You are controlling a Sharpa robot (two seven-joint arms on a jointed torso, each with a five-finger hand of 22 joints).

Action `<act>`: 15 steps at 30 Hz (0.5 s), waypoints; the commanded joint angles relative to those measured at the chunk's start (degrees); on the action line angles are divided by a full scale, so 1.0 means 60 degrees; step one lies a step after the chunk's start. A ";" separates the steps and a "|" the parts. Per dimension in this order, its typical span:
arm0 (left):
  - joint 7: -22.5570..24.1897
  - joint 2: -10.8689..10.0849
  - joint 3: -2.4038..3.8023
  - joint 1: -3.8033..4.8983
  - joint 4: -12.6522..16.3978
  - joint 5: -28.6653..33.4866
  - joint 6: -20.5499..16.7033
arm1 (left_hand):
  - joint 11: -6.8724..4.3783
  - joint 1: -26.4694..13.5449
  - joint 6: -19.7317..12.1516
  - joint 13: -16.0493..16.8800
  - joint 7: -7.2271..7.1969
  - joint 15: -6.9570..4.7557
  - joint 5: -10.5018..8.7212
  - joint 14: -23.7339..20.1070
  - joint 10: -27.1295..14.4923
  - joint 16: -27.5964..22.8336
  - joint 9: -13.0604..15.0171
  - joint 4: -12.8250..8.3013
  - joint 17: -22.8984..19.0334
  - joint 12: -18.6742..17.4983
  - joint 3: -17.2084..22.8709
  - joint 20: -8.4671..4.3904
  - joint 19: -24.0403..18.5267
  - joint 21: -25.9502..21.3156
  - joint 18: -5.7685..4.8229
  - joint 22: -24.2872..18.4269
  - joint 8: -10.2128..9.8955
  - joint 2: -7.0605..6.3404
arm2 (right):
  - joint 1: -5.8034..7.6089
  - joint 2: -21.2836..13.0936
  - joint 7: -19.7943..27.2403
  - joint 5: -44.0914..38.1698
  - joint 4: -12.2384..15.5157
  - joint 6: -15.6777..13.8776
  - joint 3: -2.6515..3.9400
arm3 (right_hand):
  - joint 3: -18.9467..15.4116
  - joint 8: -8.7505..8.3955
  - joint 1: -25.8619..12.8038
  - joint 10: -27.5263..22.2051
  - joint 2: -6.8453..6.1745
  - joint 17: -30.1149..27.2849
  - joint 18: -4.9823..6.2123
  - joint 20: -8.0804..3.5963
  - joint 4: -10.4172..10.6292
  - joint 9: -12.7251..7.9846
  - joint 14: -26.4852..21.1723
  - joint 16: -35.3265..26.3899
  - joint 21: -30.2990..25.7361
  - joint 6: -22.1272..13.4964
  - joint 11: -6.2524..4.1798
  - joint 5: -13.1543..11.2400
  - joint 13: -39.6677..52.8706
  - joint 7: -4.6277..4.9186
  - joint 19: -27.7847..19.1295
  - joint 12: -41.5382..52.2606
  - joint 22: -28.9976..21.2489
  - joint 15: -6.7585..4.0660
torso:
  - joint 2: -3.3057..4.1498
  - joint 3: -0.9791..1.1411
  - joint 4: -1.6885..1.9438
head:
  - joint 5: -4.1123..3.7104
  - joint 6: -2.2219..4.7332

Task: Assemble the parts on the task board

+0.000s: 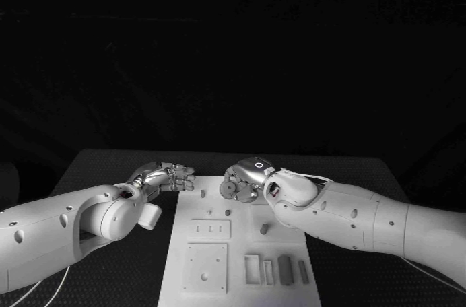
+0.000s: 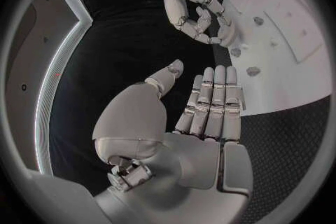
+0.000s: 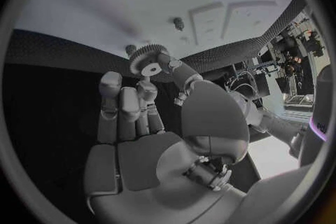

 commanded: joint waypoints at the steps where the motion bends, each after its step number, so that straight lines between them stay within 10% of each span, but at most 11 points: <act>1: 0.0057 0.0031 0.0007 0.0011 0.0017 0.0059 0.0152 | -0.0017 -0.0116 0.0018 -0.0012 0.0021 0.0052 0.0012 -0.0004 0.0079 -0.0046 -0.0016 -0.0041 0.0015 -0.0067 0.0010 0.0023 0.0038 -0.0033 -0.0045 0.0014 -0.0032 -0.0009 | -0.0118 0.0249 -0.0244 -0.0420 -0.0114 -0.0200 -0.0002 | 0.0050 0.0105 0.0029 0.0069 -0.0036 0.0008 0.0530 -0.0056 0.0003 0.0471 0.0078 0.0010 0.0048 0.0510 0.0008 0.0032 -0.0016 0.0455 0.0029 -0.0036 0.0116 -0.0026 | 0.0006 -0.0012 0.0023 | -0.0016 0.0013; 15: 0.0064 0.0105 0.0008 0.0010 -0.0046 0.0056 0.0173 | -0.0016 -0.0124 0.0014 -0.0013 0.0021 0.0053 0.0012 -0.0005 0.0078 -0.0055 -0.0018 -0.0048 0.0023 -0.0077 0.0014 0.0024 0.0038 -0.0038 -0.0045 0.0017 -0.0034 -0.0005 | -0.0370 0.0957 -0.0340 -0.0614 -0.0859 -0.0220 -0.0109 | 0.0062 0.0085 0.0036 0.0094 -0.0022 -0.0014 0.0530 -0.0065 0.0019 0.0469 0.0092 0.0000 0.0043 0.0496 0.0008 0.0030 -0.0028 0.0456 0.0048 -0.0054 0.0112 -0.0029 | 0.0005 -0.0015 0.0024 | 0.0005 -0.0003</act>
